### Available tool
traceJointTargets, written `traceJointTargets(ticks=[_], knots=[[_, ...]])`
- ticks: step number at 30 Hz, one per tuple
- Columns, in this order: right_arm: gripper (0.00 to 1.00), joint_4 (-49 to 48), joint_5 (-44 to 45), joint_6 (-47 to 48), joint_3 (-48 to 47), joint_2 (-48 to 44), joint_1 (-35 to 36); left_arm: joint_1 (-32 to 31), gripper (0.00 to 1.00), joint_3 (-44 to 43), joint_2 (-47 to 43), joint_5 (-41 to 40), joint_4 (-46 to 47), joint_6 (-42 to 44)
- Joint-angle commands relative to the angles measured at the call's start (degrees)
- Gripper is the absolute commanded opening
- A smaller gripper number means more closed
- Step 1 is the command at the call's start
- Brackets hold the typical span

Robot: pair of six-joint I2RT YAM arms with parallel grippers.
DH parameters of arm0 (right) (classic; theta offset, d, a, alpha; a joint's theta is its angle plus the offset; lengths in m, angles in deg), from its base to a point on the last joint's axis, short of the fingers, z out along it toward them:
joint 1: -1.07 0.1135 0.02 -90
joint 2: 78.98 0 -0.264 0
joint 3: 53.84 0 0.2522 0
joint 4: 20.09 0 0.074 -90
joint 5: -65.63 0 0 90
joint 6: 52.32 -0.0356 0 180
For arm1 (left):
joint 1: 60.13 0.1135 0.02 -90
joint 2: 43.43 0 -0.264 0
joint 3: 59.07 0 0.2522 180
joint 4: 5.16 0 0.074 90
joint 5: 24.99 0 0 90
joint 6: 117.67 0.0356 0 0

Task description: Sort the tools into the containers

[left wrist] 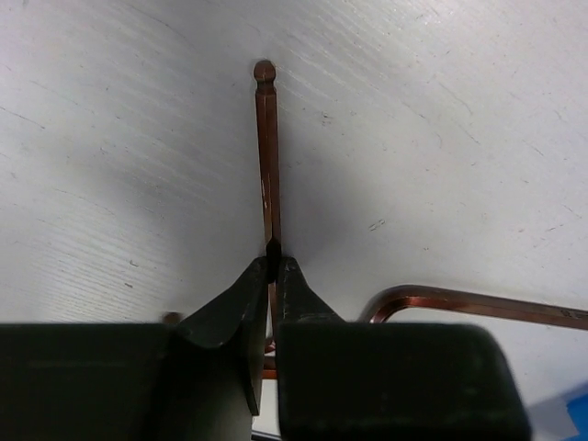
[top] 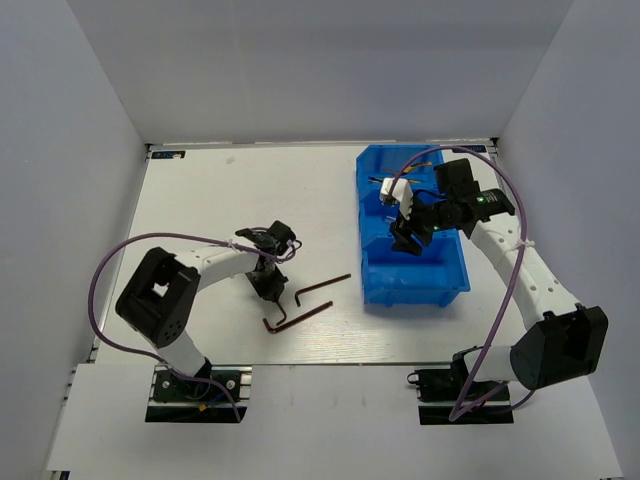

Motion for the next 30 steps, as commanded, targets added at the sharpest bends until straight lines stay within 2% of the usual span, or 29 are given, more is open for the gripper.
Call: traceJointTargets(ticks=[1,5,7,13,19,23,24,25,26,27,28,30], knots=[[0.63,-1.68,-3.6,-1.92,1.03,-2.04,-0.29,-0.37,0.11,7.3,5.66,-4.43,1.76,-0.01],[0.63,-1.77,-4.57,-2.72,2.61,-2.83,-0.2,-0.37,0.0,7.92,2.6,-4.43,4.05,-0.02],[0.63,-1.33,-4.92,-2.54,2.96,-3.19,-0.11,0.23,0.0,6.17,0.92,-4.96,5.28,0.68],[0.72,-0.28,-5.72,-2.45,4.54,-4.42,-0.11,0.24,0.0,-1.56,-3.56,-6.81,4.67,5.08],[0.74,-0.19,-5.19,-2.63,6.04,-6.08,-0.03,0.24,0.0,-10.79,-4.71,-9.36,2.91,8.68],[0.74,-0.45,-1.86,-2.72,6.04,-7.93,-0.38,-0.29,0.0,-15.98,-4.71,-4.01,9.04,15.26],[0.72,-0.98,0.33,-3.41,6.39,-8.8,-0.81,-0.29,0.0,-16.77,-4.71,1.23,14.02,16.67],[0.65,-2.63,3.31,-4.9,6.91,-9.51,-0.73,-0.81,0.0,-17.56,-4.1,3.45,16.59,18.86],[0.47,-4.04,5.08,-5.78,7.18,-9.86,-0.73,-0.81,0.0,-18.09,-4.1,4.96,18.79,19.4],[0.0,-4.75,8.23,-7.79,7.44,-10.21,-1.17,-1.42,0.0,-18.79,-3.49,8.97,24.65,20.45],[0.0,-7.8,12.17,-11.64,9.1,-12.13,-1.43,-1.95,0.0,-18.8,-3.48,10.49,26.97,21.33],[0.0,-12.56,15.09,-13.17,10.6,-13.46,-2.48,-2.57,0.0,-20.47,-0.85,16.11,34.32,23.09]])
